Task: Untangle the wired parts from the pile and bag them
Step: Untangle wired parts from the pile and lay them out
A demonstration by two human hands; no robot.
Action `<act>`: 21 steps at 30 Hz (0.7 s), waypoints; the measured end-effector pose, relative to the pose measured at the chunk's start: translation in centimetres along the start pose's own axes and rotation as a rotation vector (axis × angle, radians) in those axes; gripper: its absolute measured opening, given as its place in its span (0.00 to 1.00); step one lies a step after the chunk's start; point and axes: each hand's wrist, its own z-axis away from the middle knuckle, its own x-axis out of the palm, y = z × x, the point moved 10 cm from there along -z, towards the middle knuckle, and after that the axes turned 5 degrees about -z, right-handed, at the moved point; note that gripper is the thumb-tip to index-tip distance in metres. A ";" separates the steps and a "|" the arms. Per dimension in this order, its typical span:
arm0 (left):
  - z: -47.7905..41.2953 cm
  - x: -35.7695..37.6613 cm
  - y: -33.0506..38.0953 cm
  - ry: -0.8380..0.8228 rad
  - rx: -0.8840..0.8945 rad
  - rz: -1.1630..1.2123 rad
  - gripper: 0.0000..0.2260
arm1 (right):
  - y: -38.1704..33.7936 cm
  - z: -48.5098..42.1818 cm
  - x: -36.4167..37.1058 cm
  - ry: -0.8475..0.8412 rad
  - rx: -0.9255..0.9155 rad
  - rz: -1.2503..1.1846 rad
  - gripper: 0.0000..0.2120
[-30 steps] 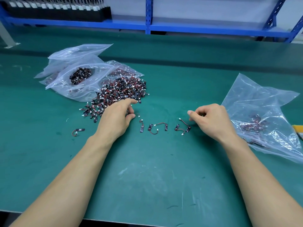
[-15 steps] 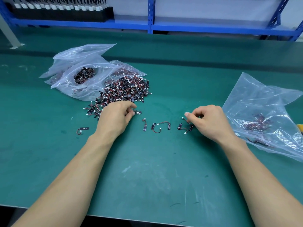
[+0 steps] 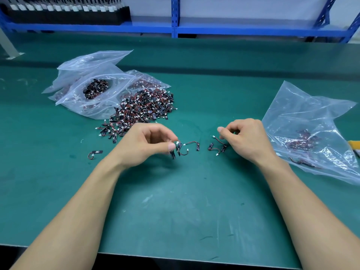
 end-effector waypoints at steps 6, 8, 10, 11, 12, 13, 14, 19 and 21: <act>0.7 1.6 -2.3 -0.257 -0.129 -0.162 0.06 | 0.0 -0.1 0.0 -0.002 0.001 0.008 0.14; 0.7 1.3 -2.6 -0.260 -0.133 -0.231 0.06 | 0.1 -0.1 0.0 -0.001 0.007 0.005 0.15; 0.5 0.7 -2.2 -0.207 -0.101 -0.223 0.06 | 0.3 -0.1 -0.1 0.000 0.017 -0.003 0.15; 0.4 0.2 -1.9 -0.163 -0.081 -0.217 0.06 | 0.3 -0.1 -0.1 0.001 0.020 -0.006 0.15; 0.3 -0.2 -1.5 -0.124 -0.058 -0.215 0.05 | 0.3 -0.1 -0.2 0.002 0.022 -0.007 0.15; 0.2 -0.3 -1.1 -0.098 -0.037 -0.214 0.04 | 0.3 -0.1 -0.2 0.002 0.023 -0.007 0.15; 0.2 -0.2 -0.8 -0.087 -0.019 -0.217 0.04 | 0.2 -0.1 -0.1 0.001 0.023 -0.005 0.15; 0.2 1.1 -0.3 -0.113 0.002 -0.211 0.04 | 0.0 -0.1 0.1 -0.010 0.011 0.005 0.15; 0.2 1.5 -0.6 -0.138 -0.016 -0.225 0.04 | 0.0 -0.1 0.1 -0.010 0.008 -0.005 0.15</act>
